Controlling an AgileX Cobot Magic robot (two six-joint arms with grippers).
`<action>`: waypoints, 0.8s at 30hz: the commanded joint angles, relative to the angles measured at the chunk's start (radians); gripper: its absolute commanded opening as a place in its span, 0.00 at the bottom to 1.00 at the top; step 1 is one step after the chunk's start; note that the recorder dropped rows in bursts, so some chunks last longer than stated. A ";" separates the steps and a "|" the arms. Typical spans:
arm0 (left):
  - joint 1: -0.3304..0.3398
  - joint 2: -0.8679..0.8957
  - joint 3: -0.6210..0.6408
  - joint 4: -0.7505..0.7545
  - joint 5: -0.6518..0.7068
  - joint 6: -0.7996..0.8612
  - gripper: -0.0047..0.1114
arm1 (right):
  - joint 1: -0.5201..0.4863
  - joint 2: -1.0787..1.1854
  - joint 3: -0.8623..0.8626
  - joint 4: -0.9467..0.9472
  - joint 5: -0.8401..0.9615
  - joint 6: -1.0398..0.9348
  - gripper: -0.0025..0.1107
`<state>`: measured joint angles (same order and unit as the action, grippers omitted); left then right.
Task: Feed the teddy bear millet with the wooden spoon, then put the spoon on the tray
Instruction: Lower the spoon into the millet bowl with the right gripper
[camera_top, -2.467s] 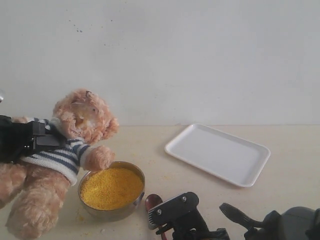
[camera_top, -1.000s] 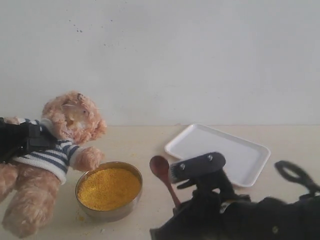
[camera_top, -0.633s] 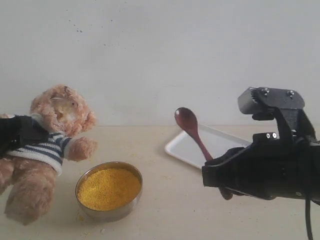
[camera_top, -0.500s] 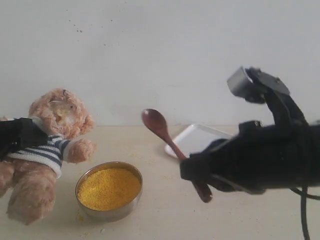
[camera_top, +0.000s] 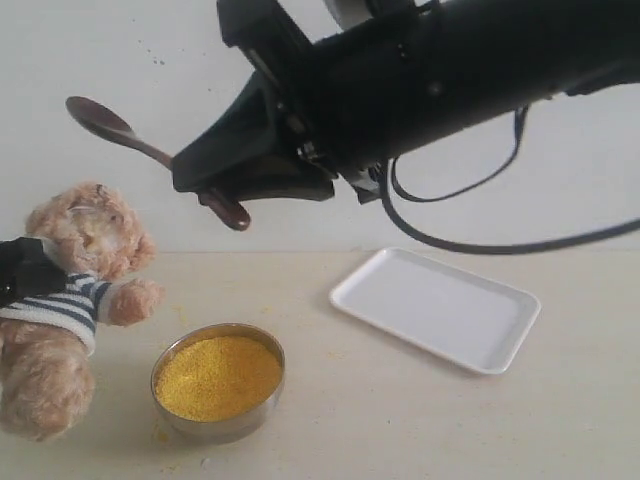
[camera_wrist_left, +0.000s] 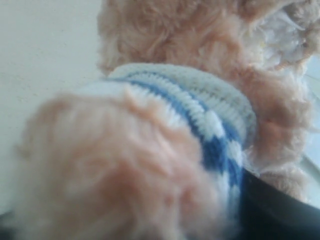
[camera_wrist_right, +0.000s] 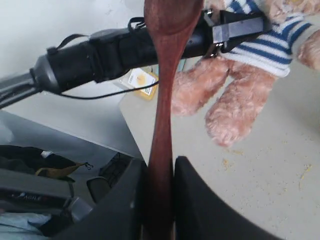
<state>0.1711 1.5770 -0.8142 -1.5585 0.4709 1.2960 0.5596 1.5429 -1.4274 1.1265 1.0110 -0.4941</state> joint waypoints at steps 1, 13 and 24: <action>0.017 -0.004 -0.005 0.004 -0.015 -0.009 0.08 | -0.004 0.060 -0.094 -0.055 0.024 0.021 0.02; 0.017 0.046 -0.005 0.004 -0.020 -0.004 0.08 | 0.109 0.061 -0.109 -0.714 0.002 0.136 0.02; 0.051 0.095 -0.005 -0.179 -0.059 0.031 0.08 | 0.317 0.179 -0.109 -1.430 0.009 0.253 0.02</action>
<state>0.2072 1.6713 -0.8142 -1.6913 0.4159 1.3012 0.8466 1.6773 -1.5326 -0.1314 0.9794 -0.2517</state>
